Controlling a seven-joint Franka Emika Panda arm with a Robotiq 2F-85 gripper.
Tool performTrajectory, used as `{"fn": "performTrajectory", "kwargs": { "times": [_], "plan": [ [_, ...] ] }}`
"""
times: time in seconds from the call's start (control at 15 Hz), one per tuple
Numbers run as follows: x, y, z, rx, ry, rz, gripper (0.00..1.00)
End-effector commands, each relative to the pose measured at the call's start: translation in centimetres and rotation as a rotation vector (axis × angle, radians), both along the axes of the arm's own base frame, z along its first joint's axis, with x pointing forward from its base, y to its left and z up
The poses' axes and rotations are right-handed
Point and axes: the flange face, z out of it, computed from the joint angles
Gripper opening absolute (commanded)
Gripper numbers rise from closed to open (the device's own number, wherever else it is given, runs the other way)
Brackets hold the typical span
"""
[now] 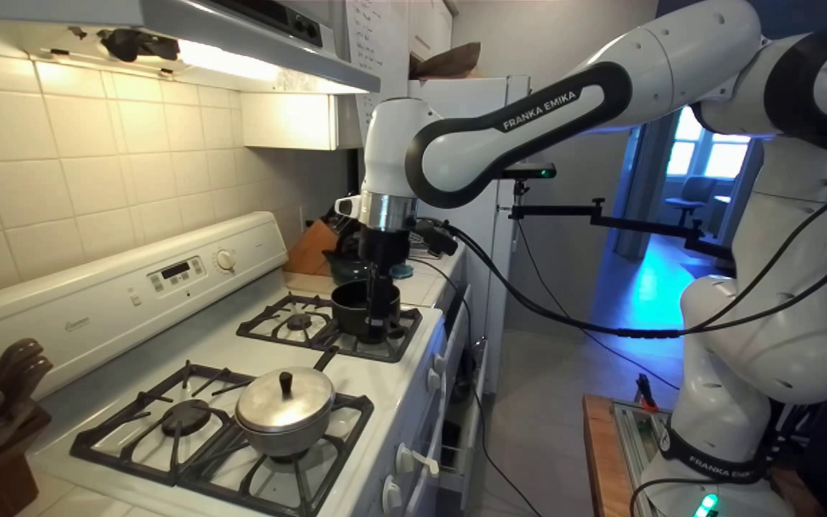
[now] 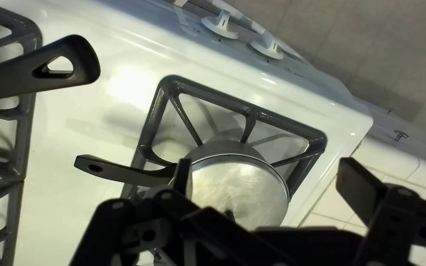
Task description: Take the lid off the pan
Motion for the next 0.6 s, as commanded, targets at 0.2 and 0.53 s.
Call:
{"fn": "performTrajectory", "kwargs": {
  "times": [0.2,0.53],
  "plan": [
    [2.0,-1.3,-1.2,-0.064,-0.031,-0.2,1.0],
    [4.4,0.6,-3.5,-0.036,-0.032,-0.168,1.0]
  ]
}}
